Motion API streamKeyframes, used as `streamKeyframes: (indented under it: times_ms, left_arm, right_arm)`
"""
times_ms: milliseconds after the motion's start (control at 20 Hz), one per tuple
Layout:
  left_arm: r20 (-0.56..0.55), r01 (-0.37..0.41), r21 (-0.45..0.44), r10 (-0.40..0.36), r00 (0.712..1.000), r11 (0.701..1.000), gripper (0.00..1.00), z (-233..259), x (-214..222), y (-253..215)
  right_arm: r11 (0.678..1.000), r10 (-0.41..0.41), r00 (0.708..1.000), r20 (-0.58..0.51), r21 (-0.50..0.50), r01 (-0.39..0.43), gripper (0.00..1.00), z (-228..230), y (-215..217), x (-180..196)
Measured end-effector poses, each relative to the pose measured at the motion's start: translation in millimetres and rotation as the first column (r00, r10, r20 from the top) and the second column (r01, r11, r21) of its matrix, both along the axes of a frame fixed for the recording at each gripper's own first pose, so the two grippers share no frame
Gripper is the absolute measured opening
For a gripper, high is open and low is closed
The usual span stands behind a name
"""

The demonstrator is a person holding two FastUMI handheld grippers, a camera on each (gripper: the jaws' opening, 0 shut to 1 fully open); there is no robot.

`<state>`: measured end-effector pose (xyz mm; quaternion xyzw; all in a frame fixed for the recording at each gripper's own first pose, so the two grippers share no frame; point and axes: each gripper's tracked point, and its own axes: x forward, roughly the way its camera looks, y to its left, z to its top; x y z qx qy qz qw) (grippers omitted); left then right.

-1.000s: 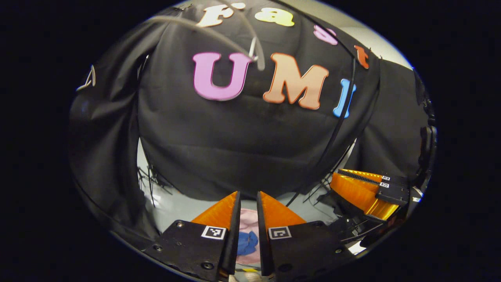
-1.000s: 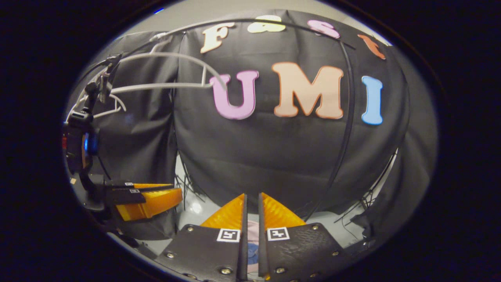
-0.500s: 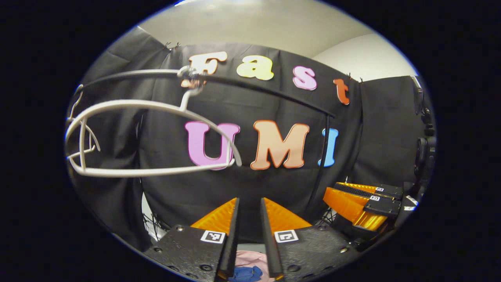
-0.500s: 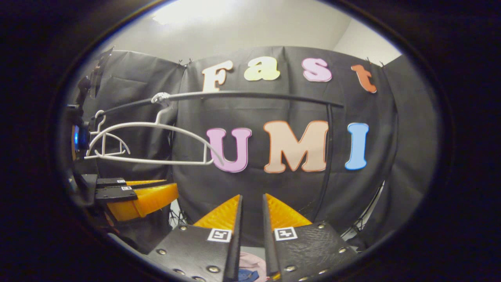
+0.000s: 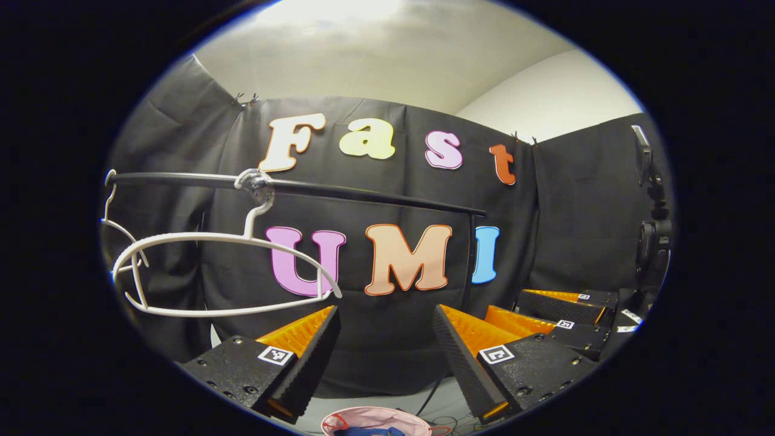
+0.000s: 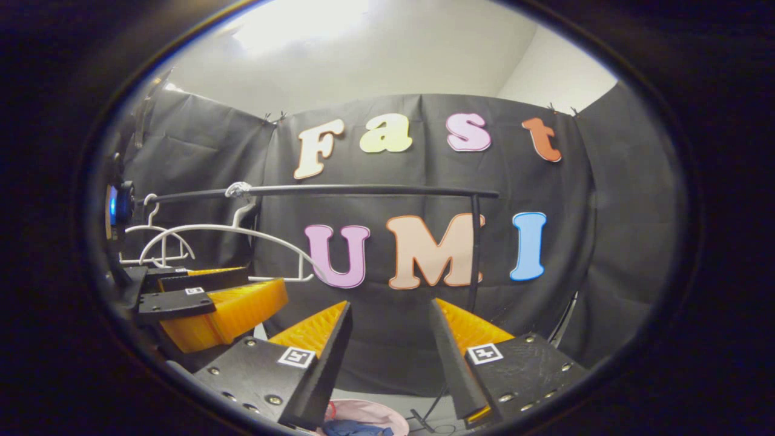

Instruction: Grasp the clothes on the hanger with both hands and then place them into the laundry hamper below.

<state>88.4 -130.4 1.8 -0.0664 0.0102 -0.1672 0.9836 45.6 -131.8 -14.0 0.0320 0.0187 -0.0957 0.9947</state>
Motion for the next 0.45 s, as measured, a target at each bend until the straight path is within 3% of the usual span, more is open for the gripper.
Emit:
streamKeyframes:
  times_ms: [50,250,300,450]
  left_arm:
    - [0.006,0.000,0.001,0.000,1.000,1.000,0.94,3,-1,-4]
    - [0.038,-0.006,-0.007,0.006,0.999,1.000,0.94,14,1,-30]
    - [0.048,-0.008,-0.005,0.009,0.999,1.000,0.94,16,-1,-37]
    - [0.056,-0.003,0.001,0.003,0.998,1.000,0.94,11,6,-57]
  right_arm:
    - [1.000,-0.009,1.000,0.001,-0.003,0.009,0.72,1,-7,-3]
    - [0.999,-0.035,0.999,0.010,-0.010,0.035,0.82,2,-37,-16]
    - [0.999,-0.043,0.999,0.011,-0.014,0.043,0.91,0,-46,-17]
    - [0.997,-0.065,0.998,0.023,-0.032,0.066,0.93,0,-75,-25]
